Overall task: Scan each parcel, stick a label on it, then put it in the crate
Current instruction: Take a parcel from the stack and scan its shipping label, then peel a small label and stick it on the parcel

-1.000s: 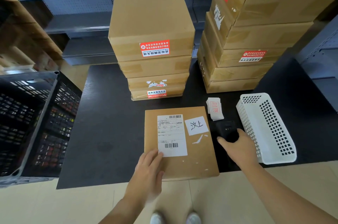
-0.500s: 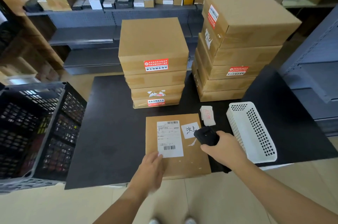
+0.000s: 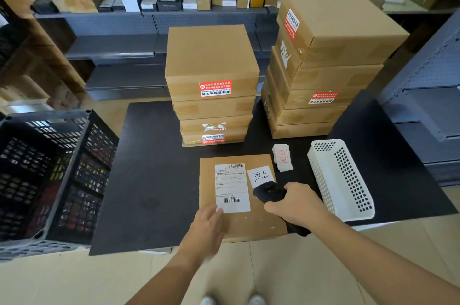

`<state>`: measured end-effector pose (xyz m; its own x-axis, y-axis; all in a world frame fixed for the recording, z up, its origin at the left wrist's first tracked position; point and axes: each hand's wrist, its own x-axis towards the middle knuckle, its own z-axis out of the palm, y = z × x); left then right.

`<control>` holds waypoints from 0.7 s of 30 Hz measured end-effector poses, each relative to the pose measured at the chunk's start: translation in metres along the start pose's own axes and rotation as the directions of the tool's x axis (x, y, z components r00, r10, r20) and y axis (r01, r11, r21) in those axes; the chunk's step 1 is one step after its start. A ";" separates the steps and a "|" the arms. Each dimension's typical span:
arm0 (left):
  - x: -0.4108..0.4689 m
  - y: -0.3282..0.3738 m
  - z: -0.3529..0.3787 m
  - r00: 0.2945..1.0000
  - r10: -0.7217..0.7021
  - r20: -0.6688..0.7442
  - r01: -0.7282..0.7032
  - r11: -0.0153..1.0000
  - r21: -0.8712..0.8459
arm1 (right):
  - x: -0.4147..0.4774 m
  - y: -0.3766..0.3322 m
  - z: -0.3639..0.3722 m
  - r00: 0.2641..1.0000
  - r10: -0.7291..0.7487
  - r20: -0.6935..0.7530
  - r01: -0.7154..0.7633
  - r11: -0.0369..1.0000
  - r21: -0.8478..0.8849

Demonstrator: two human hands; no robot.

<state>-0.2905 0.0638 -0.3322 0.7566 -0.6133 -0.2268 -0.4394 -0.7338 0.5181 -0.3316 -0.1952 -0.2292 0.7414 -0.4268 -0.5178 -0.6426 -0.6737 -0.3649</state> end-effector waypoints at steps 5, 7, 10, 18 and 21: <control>0.000 -0.001 0.000 1.000 -0.003 -0.001 0.003 1.000 0.004 | -0.005 -0.001 0.001 1.000 0.013 0.012 -0.013 1.000 -0.004; 0.000 -0.001 0.000 1.000 -0.009 0.002 0.009 1.000 0.004 | -0.006 -0.002 0.001 1.000 0.016 0.014 -0.016 1.000 -0.008; 0.000 -0.001 -0.001 1.000 -0.016 -0.006 0.016 1.000 -0.006 | -0.006 -0.002 0.001 1.000 0.018 0.019 -0.017 1.000 -0.013; 0.000 -0.010 0.007 1.000 -0.006 -0.019 0.005 0.999 -0.043 | 0.001 0.020 0.009 0.989 0.104 -0.109 -0.092 0.990 0.110; 0.001 -0.014 0.012 0.999 0.013 -0.036 -0.015 0.998 -0.057 | 0.015 0.043 0.017 0.950 0.189 -0.249 -0.161 0.979 0.129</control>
<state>-0.2893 0.0706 -0.3494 0.7676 -0.6121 -0.1902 -0.4229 -0.7066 0.5674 -0.3512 -0.2208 -0.2661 0.6312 -0.6825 -0.3683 -0.7728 -0.5132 -0.3735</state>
